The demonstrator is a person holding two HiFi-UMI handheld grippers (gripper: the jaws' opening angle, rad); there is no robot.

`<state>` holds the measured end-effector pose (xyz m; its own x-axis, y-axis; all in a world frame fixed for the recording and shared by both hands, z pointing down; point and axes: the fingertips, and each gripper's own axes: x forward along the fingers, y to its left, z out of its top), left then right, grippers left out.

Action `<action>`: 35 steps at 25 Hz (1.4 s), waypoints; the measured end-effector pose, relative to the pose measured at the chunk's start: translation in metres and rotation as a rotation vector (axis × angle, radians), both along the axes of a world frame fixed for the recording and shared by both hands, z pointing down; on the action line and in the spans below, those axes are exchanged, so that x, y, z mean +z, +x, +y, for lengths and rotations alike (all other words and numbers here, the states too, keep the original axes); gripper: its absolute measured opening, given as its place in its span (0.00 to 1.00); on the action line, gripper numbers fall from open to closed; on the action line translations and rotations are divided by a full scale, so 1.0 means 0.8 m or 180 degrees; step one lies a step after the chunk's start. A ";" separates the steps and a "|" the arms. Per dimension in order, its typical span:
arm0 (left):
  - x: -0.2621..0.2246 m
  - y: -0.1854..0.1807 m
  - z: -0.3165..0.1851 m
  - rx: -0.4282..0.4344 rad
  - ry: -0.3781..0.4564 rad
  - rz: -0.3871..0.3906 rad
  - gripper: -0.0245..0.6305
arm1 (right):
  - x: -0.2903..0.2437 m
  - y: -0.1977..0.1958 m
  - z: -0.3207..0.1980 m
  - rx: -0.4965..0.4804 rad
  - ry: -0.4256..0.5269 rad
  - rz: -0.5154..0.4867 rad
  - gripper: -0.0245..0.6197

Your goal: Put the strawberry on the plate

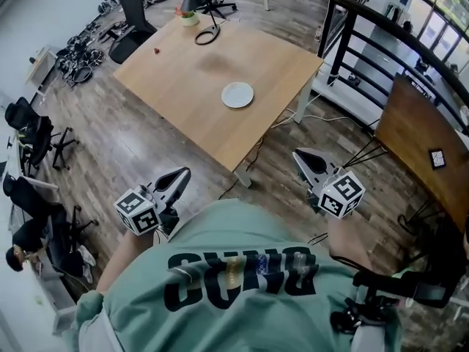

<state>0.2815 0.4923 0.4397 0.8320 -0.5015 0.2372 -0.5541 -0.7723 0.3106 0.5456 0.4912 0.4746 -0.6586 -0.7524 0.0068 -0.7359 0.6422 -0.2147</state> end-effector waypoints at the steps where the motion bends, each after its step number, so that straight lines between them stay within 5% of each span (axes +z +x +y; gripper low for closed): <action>1: 0.000 0.001 0.002 -0.0005 -0.0002 -0.0023 0.04 | 0.000 0.000 0.000 -0.0015 0.0001 -0.0024 0.05; 17: 0.020 -0.069 -0.091 0.0106 -0.0078 0.0286 0.04 | -0.006 -0.083 -0.071 -0.0061 -0.0062 0.0225 0.05; 24: 0.008 -0.229 -0.206 0.0227 0.0126 0.0475 0.04 | -0.037 -0.244 -0.189 0.0093 0.0029 0.0386 0.05; 29: -0.015 -0.381 -0.275 0.0087 0.0231 0.0588 0.04 | -0.066 -0.406 -0.255 -0.0156 0.0066 0.0524 0.05; 35: -0.016 -0.505 -0.335 -0.0083 0.0221 0.0663 0.04 | -0.086 -0.520 -0.332 -0.0260 0.0051 0.0585 0.05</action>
<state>-0.1227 0.2243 0.4272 0.8460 -0.5325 0.0258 -0.5035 -0.7821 0.3671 0.1294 0.2257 0.4061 -0.7062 -0.6976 0.1210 -0.7071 0.7036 -0.0707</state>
